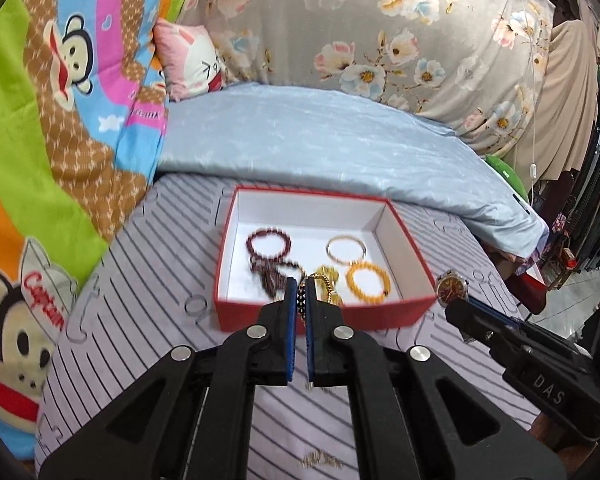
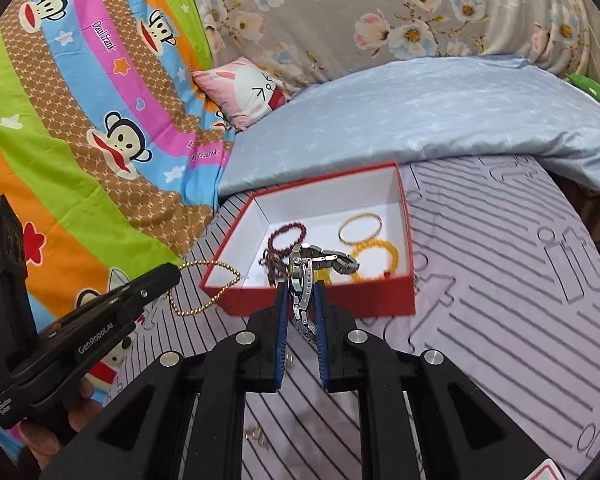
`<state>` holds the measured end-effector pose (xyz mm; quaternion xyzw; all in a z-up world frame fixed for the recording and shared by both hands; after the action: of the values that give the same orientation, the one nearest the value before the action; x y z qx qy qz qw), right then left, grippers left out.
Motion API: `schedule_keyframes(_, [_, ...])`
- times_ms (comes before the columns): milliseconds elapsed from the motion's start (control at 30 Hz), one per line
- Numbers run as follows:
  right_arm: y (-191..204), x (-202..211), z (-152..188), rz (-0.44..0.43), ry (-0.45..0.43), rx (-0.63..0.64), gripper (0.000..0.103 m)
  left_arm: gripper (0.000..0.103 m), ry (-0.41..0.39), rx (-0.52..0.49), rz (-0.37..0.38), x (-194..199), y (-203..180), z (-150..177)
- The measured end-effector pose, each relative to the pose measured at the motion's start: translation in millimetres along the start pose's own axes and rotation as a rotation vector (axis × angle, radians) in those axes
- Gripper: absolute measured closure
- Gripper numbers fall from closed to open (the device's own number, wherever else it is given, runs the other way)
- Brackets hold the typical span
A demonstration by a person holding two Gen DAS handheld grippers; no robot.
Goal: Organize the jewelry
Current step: 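Lower the watch and gold chain into the red box and open both tools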
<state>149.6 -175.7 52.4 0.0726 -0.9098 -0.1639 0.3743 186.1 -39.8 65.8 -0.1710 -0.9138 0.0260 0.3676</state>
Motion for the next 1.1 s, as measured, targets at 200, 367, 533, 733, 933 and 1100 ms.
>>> schedule_keyframes(200, [1, -25, -32, -0.010, -0.006, 0.012, 0.091, 0.100, -0.017, -0.028, -0.061, -29, 3, -38])
schedule_keyframes(367, [-7, -61, -49, -0.032, 0.027, -0.016, 0.091, 0.100, 0.015, -0.031, -0.076, -66, 8, -53])
schedule_keyframes(533, [-15, -90, -57, -0.014, 0.055, -0.014, 0.091, 0.100, 0.050, -0.047, -0.077, -102, 2, -55])
schedule_keyframes(733, [-26, -121, -58, 0.016, 0.092, -0.009, 0.091, 0.100, 0.093, -0.062, -0.082, -138, -5, -52])
schedule_keyframes(933, [-33, -138, -58, 0.046, 0.109, -0.009, 0.090, 0.099, 0.123, -0.058, -0.090, -159, -2, -50])
schedule_keyframes(1100, [-36, -139, -61, 0.089, 0.096, 0.003, 0.087, 0.097, 0.128, -0.052, -0.107, -167, 2, -49])
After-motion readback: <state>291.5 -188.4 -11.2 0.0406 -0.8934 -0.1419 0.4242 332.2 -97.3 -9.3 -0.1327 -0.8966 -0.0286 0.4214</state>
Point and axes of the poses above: each gripper's, at about its wrist camera, not at the fingertips, and x roughly against the way its jaws point, y to its left, z to its underside, the point moved 8 cm from there along -x, roughly the way its jaws point, and after that the axes turned 5 degrees about y, right-handed, at the moved point
